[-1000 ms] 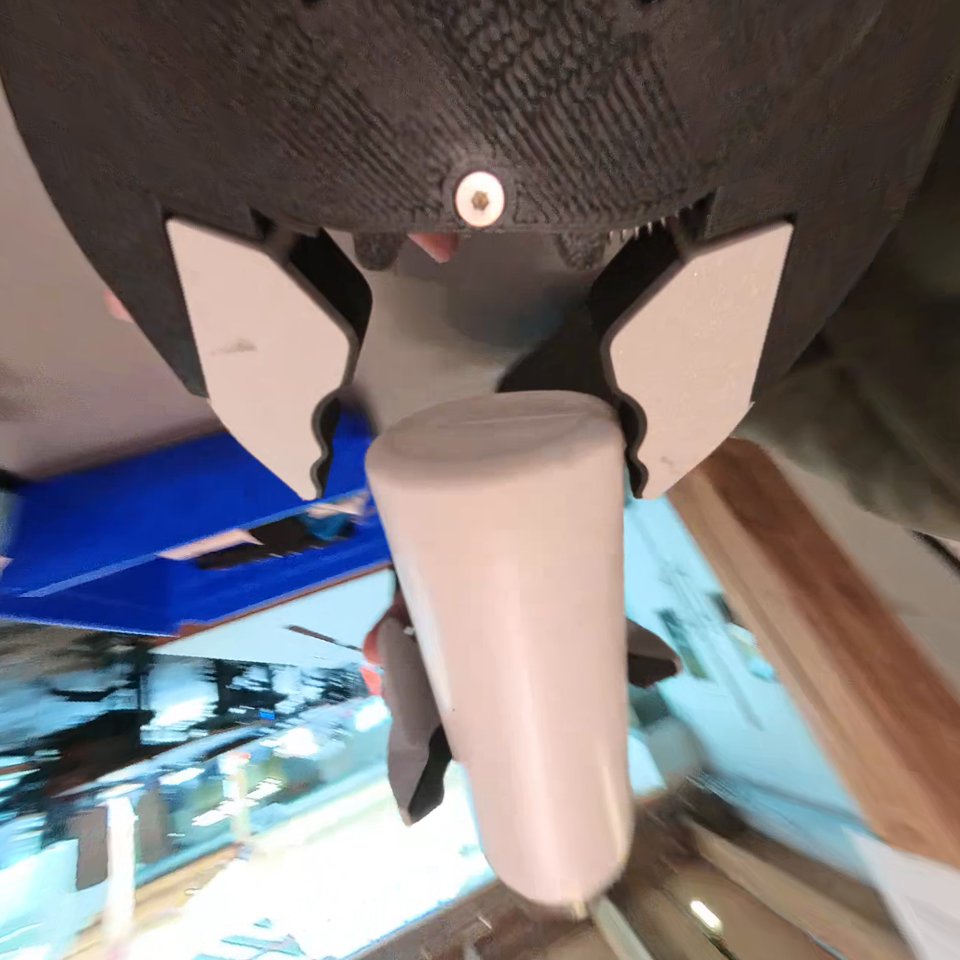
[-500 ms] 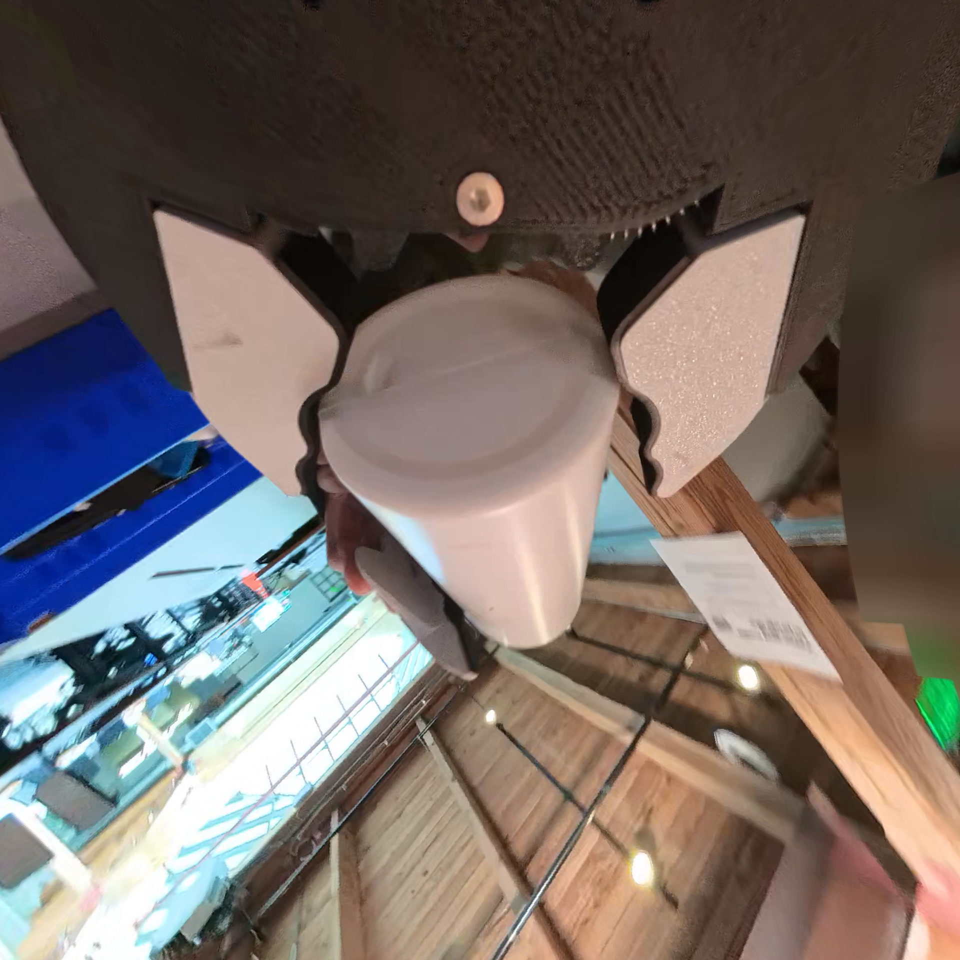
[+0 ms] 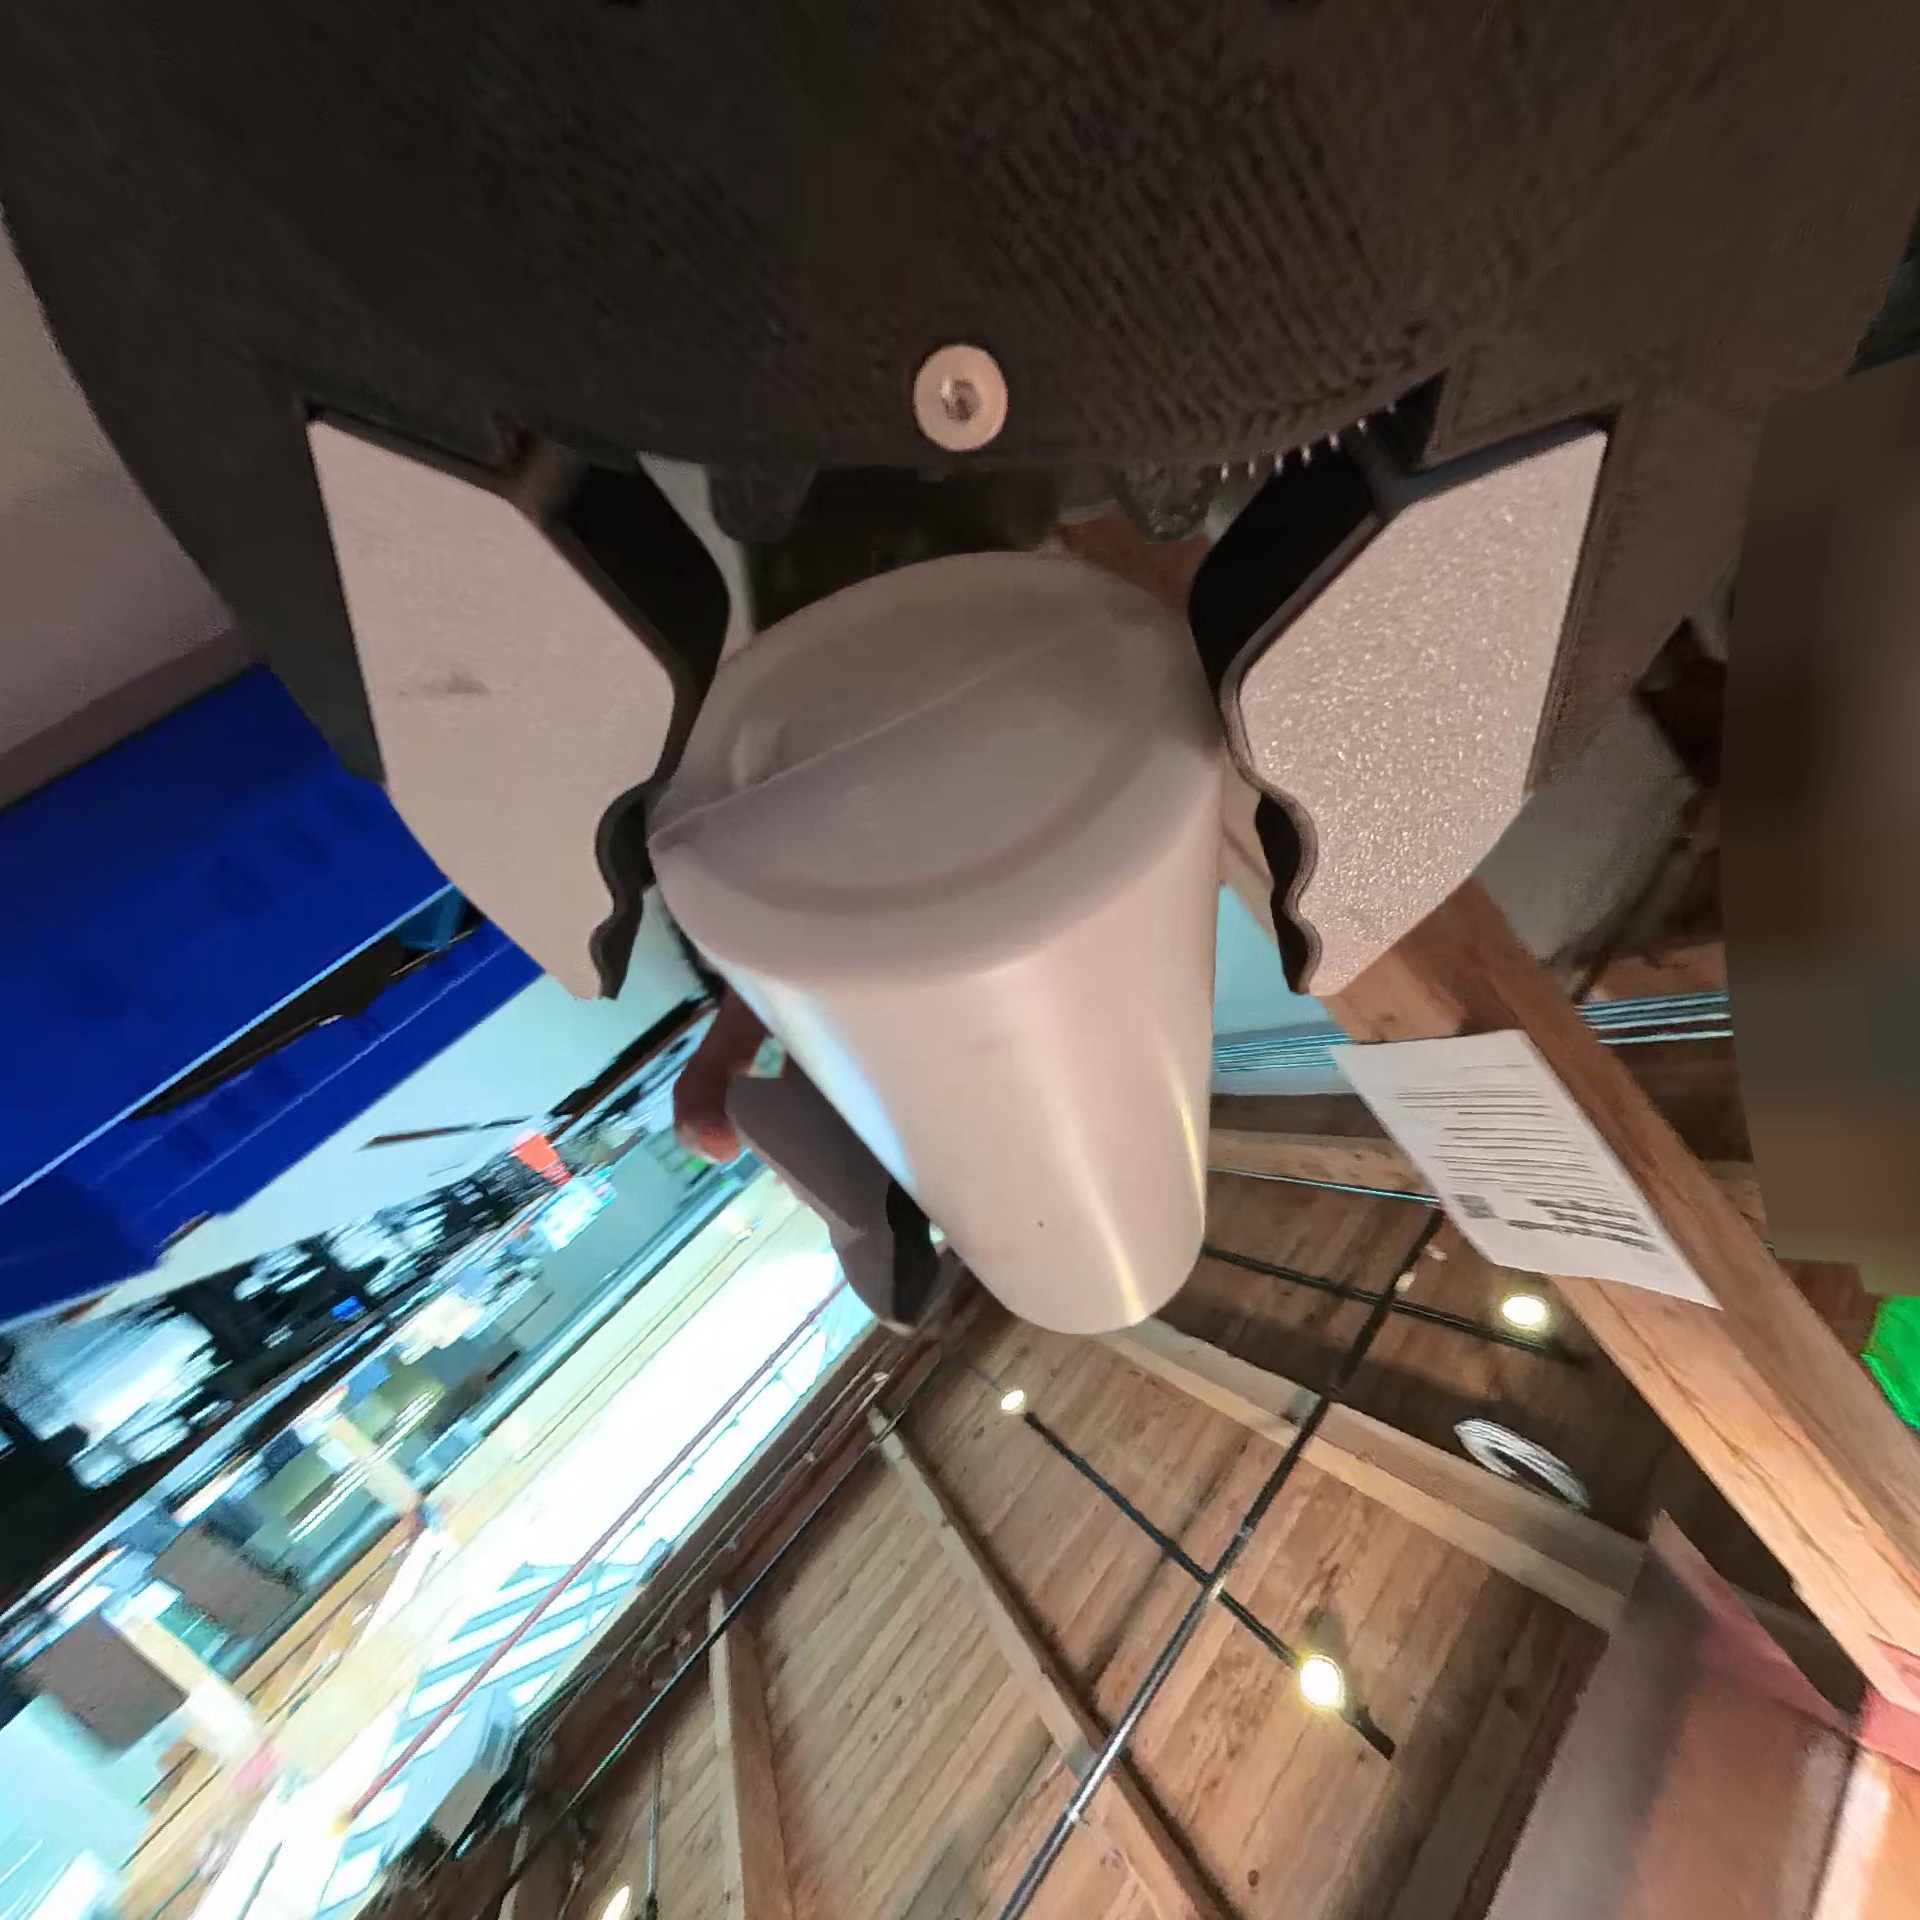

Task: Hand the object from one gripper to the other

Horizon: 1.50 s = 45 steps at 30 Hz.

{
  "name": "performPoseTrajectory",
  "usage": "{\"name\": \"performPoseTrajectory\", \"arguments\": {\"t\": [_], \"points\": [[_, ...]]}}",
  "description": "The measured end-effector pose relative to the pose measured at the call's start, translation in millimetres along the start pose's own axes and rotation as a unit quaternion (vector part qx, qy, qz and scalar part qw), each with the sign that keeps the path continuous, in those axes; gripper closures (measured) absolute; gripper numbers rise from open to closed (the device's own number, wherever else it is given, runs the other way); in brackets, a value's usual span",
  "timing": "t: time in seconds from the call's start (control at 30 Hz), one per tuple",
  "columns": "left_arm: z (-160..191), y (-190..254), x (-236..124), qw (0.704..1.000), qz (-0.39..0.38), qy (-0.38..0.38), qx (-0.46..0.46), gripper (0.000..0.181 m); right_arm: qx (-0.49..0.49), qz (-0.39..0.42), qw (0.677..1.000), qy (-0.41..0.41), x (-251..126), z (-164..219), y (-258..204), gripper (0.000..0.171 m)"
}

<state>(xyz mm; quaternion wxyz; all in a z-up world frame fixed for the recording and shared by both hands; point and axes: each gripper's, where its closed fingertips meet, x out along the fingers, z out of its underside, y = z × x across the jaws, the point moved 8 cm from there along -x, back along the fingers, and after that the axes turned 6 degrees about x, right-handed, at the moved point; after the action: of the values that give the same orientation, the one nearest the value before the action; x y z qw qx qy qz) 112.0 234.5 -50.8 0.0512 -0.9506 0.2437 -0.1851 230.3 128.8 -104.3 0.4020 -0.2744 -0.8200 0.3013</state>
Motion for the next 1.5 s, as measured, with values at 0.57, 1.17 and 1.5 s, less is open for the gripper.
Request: {"name": "performPoseTrajectory", "arguments": {"t": [0.57,1.17,1.5], "points": [[40,-14,-4,0.953,0.051,-0.186,-0.233,0.118,-0.361,0.213,0.894,-0.156,-49,-18,-11,0.075],[40,-16,-45,0.869,-0.155,-0.461,-0.094,0.102,-0.342,0.261,0.897,-0.100,-77,-39,-11,0.125],[124,9,-49,0.645,-0.056,-0.762,-0.013,0.086,-0.367,0.245,0.884,-0.154,-69,-28,-18,0.112]]}}
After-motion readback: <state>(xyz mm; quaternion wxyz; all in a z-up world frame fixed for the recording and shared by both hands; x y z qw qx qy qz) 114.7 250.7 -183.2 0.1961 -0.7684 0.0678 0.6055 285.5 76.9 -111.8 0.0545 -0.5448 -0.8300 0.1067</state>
